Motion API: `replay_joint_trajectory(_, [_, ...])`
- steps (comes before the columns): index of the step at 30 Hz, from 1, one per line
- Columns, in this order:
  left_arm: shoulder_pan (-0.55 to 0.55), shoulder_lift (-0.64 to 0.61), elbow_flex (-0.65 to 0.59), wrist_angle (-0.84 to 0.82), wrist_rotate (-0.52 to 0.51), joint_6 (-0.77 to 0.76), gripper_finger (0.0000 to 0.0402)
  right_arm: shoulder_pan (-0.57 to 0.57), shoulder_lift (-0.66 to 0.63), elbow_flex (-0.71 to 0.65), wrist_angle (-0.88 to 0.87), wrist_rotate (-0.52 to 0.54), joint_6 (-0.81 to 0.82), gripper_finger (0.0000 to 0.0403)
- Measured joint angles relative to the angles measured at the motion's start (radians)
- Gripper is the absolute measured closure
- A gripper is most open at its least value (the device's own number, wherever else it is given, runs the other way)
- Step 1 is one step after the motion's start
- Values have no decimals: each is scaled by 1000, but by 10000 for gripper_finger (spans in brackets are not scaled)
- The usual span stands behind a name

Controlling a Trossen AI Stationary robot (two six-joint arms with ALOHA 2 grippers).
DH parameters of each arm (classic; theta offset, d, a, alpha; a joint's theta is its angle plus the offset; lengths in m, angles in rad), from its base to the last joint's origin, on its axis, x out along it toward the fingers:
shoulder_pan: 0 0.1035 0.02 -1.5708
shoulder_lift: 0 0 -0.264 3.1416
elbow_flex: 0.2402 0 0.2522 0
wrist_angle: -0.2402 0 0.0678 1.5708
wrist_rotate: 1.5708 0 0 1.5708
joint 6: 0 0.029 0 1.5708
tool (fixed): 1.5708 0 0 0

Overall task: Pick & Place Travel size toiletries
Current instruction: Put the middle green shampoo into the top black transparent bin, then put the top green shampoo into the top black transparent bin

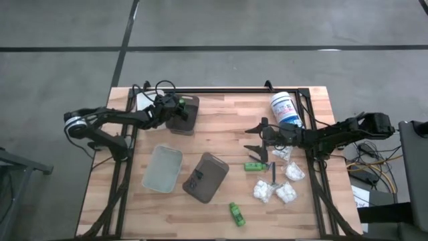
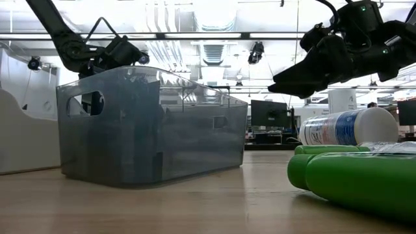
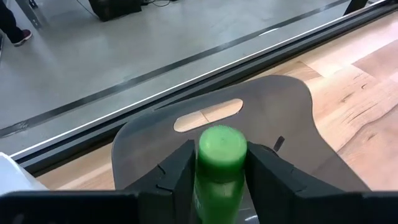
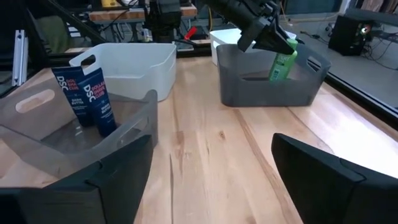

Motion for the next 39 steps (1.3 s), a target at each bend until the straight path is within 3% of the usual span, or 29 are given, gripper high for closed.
replay_joint_trajectory(9, [0, -96, 0, -127, 0, 2, 214, 0, 0, 0, -2, 0, 8, 111])
replay_joint_trajectory(20, [-71, -303, 0, -151, 109, 123, 213, 0, 0, 0, -20, -5, 143, 133])
replay_joint_trajectory(31, [-376, -475, -36, -155, 128, 177, 214, 14, 0, 0, -152, -8, 249, 151])
replay_joint_trajectory(39, [-614, -484, -65, -100, 121, 184, 214, 87, 0, 24, -285, -7, 236, 163])
